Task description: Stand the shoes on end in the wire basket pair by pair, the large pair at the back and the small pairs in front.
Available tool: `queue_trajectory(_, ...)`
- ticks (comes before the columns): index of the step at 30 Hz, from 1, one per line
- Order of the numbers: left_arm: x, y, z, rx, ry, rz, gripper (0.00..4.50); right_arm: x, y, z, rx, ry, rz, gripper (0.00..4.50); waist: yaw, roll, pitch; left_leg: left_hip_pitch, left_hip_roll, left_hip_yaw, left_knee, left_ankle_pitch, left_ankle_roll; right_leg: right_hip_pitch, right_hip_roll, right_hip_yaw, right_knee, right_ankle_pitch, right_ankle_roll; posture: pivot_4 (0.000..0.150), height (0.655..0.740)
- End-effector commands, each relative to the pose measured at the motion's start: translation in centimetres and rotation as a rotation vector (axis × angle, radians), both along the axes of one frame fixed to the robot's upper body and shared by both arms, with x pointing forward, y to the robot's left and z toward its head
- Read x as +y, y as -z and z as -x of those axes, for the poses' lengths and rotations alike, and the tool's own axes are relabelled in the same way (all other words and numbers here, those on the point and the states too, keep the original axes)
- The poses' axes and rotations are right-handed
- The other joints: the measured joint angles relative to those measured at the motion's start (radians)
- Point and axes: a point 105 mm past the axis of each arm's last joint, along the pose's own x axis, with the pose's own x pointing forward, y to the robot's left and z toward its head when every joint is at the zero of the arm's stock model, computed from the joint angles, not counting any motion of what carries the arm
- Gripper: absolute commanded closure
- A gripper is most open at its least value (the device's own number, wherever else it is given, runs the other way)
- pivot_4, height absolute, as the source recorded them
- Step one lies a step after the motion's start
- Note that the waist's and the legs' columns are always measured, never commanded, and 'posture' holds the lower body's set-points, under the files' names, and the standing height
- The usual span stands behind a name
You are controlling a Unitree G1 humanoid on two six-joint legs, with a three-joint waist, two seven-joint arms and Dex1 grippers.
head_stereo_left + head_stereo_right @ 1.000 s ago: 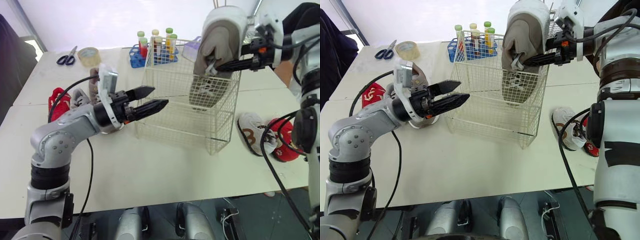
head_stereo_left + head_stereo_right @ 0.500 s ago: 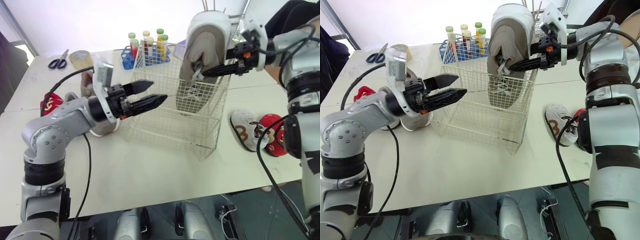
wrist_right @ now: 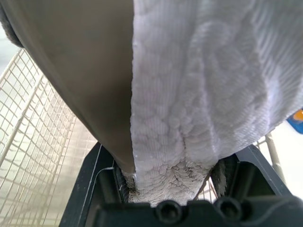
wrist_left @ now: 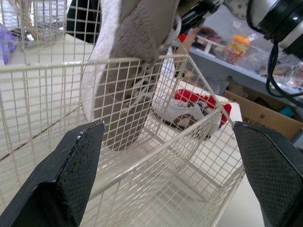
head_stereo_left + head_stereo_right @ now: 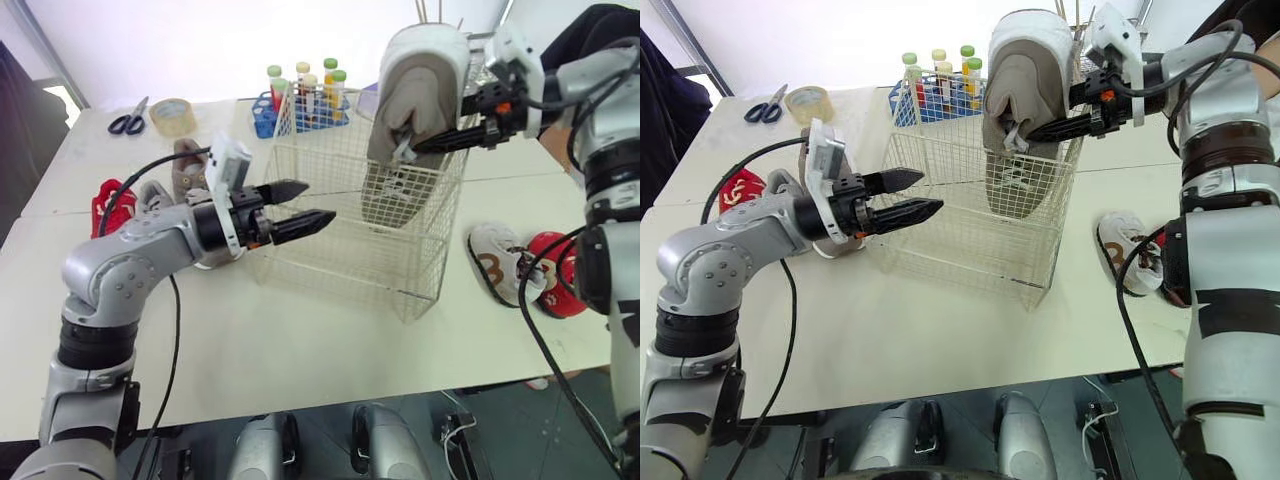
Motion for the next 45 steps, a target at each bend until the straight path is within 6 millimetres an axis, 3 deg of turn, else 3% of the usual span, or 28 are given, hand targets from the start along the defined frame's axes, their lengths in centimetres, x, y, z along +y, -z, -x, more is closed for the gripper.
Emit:
queue_trajectory(1, -0.4, -0.6, 0.0, -0.042, 0.019, 0.008, 0.07, -1.4, -1.0, 0.5, -0.031, 0.043, 0.056, 2.72, 0.008, 0.000, 0.000, 0.000, 0.000, 0.000, 0.000, 0.000, 0.000, 0.000, 0.000, 0.000, 0.000, 0.000, 0.000, 0.150, 0.7400)
queue_trajectory(6, -0.7, -0.6, -0.1, -0.045, 0.036, 0.013, 0.00, -2.1, -1.4, 1.0, -0.037, 0.061, 0.057, 0.22, 0.012, 0.000, 0.000, 0.000, 0.000, 0.000, 0.000, 0.000, 0.000, 0.000, 0.000, 0.000, 0.000, 0.000, 0.000, 0.150, 0.7400)
queue_trajectory(7, -0.7, -0.6, -0.1, -0.046, 0.039, 0.015, 0.00, -2.3, -1.3, 1.0, -0.042, 0.065, 0.064, 0.05, 0.012, 0.000, 0.000, 0.000, 0.000, 0.000, 0.000, 0.000, 0.000, 0.000, 0.000, 0.000, 0.000, 0.000, 0.000, 0.150, 0.7400)
queue_trajectory(10, -0.9, -0.8, -0.2, -0.054, 0.046, 0.020, 0.00, -2.8, -1.8, 1.4, -0.073, 0.069, 0.073, 0.05, 0.013, 0.000, 0.000, 0.000, 0.000, 0.000, 0.000, 0.000, 0.000, 0.000, 0.000, 0.000, 0.000, 0.000, 0.000, 0.150, 0.7400)
queue_trajectory(18, 0.1, -3.2, 0.3, -0.101, 0.041, 0.088, 0.00, -5.3, -5.6, 3.5, -0.218, 0.140, 0.066, 0.05, 0.012, 0.000, 0.000, -0.002, 0.000, 0.000, 0.000, 0.000, 0.000, -0.002, 0.000, -0.001, 0.000, 0.000, 0.000, 0.150, 0.7400)
queue_trajectory(23, 2.8, -5.3, 0.0, -0.166, -0.067, 0.111, 0.00, -7.7, -7.9, 4.8, -0.323, 0.261, -0.013, 0.05, 0.010, 0.000, 0.001, -0.002, 0.000, -0.001, 0.000, 0.000, 0.000, -0.003, 0.000, 0.000, 0.000, 0.000, 0.000, 0.150, 0.7400)
queue_trajectory(26, 5.8, -6.0, -1.1, -0.192, -0.207, 0.079, 0.00, -9.0, -6.5, 5.4, -0.329, 0.352, -0.050, 0.05, 0.010, -0.001, 0.000, -0.002, 0.001, -0.001, 0.000, 0.000, 0.000, -0.002, 0.000, -0.001, 0.000, 0.000, 0.000, 0.150, 0.7400)
queue_trajectory(29, 8.3, -6.1, -2.6, -0.202, -0.345, 0.053, 0.00, -9.2, -4.1, 5.7, -0.308, 0.424, -0.100, 1.40, 0.013, 0.000, 0.000, -0.002, 0.000, -0.001, 0.000, 0.000, 0.000, -0.002, -0.001, -0.001, 0.000, 0.000, 0.000, 0.150, 0.7400)
queue_trajectory(30, 9.2, -6.0, -3.3, -0.207, -0.393, 0.043, 0.26, -9.1, -3.1, 5.6, -0.307, 0.455, -0.127, 1.91, 0.015, 0.000, 0.000, -0.002, 0.000, 0.000, 0.001, 0.000, 0.000, -0.002, -0.001, -0.001, 0.001, 0.000, 0.000, 0.150, 0.7400)
queue_trajectory(32, 10.7, -5.7, -4.4, -0.211, -0.468, 0.025, 0.93, -8.7, -1.4, 5.6, -0.310, 0.511, -0.164, 2.99, 0.016, 0.000, 0.000, -0.002, 0.000, 0.000, 0.001, 0.000, 0.000, -0.002, -0.001, -0.001, 0.002, 0.000, 0.000, 0.150, 0.7400)
queue_trajectory(35, 11.7, -4.6, -5.6, -0.215, -0.524, -0.035, 2.41, -7.7, 0.6, 5.4, -0.298, 0.574, -0.231, 4.47, 0.015, 0.000, 0.000, -0.002, 0.000, 0.000, 0.001, 0.000, 0.000, -0.003, 0.000, -0.001, 0.002, 0.000, 0.000, 0.150, 0.7400)
queue_trajectory(38, 11.0, -2.7, -6.3, -0.184, -0.502, -0.098, 3.93, -6.6, 2.4, 5.2, -0.281, 0.609, -0.267, 4.50, 0.016, 0.000, 0.000, -0.003, 0.000, 0.000, 0.001, 0.000, 0.000, -0.003, 0.000, -0.001, 0.001, 0.000, 0.000, 0.150, 0.7400)
queue_trajectory(45, 7.3, 0.4, -5.6, -0.097, -0.320, -0.148, 3.93, -4.4, 3.1, 4.7, -0.240, 0.577, -0.397, 4.50, 0.014, -0.001, 0.000, -0.004, 0.000, -0.001, 0.001, 0.000, 0.000, -0.003, 0.000, -0.001, 0.001, 0.000, 0.000, 0.150, 0.7400)
